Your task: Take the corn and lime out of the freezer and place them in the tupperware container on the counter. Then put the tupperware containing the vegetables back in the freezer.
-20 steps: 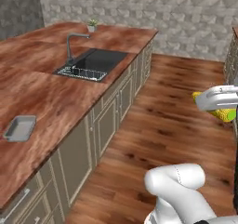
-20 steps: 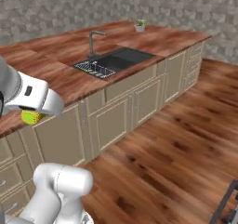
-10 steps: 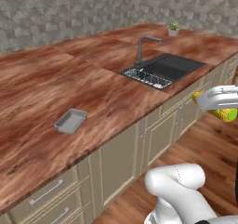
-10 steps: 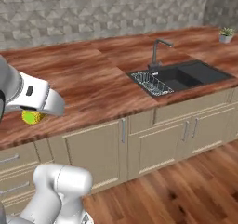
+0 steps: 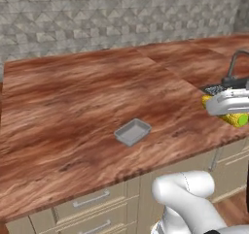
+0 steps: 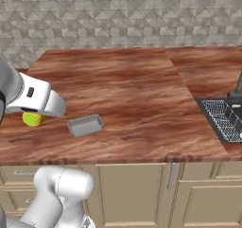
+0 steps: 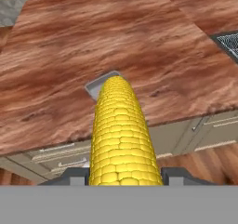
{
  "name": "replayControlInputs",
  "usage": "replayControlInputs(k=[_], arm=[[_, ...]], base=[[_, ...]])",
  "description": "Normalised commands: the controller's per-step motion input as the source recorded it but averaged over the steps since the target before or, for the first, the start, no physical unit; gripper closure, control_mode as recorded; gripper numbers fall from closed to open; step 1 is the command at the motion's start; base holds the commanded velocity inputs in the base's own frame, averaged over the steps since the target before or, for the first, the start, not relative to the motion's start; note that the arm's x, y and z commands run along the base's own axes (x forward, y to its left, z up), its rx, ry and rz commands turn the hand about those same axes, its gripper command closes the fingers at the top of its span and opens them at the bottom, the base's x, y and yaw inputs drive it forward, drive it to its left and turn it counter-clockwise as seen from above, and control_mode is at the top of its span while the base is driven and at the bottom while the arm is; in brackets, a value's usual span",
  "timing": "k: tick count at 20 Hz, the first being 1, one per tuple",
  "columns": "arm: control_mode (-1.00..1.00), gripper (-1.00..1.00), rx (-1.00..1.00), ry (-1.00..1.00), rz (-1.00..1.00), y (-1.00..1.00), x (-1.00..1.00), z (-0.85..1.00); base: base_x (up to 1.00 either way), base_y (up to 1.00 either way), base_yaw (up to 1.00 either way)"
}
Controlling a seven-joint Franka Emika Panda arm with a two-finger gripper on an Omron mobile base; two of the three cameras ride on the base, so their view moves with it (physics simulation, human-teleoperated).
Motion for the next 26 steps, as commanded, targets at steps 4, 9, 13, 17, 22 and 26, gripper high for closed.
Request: replayControlInputs(k=[4, 9, 13, 17, 22, 26], arm=[[1.0, 1.0, 0.0, 0.0, 0.0, 0.0, 0.0, 0.0], [-1.0, 1.0, 0.0, 0.11, 0.3, -0.08, 0.56, -0.34], [-1.0, 1.0, 0.0, 0.11, 0.26, -0.08, 0.98, -0.74], [-1.0, 1.0, -0.1, 0.03, 0.23, 0.0, 0.96, -0.98], [-1.0, 1.0, -0.11, 0.0, 0.35, 0.0, 0.68, -0.81], [-1.0, 1.0, -0.09, -0.04, 0.43, 0.0, 0.63, -0.54]], base=[[0.62, -0.01, 0.5], [0.11, -0.01, 0.1], [0.0, 0.0, 0.0], [0.0, 0.0, 0.0], [0.0, 0.0, 0.0], [0.0, 0.0, 0.0]])
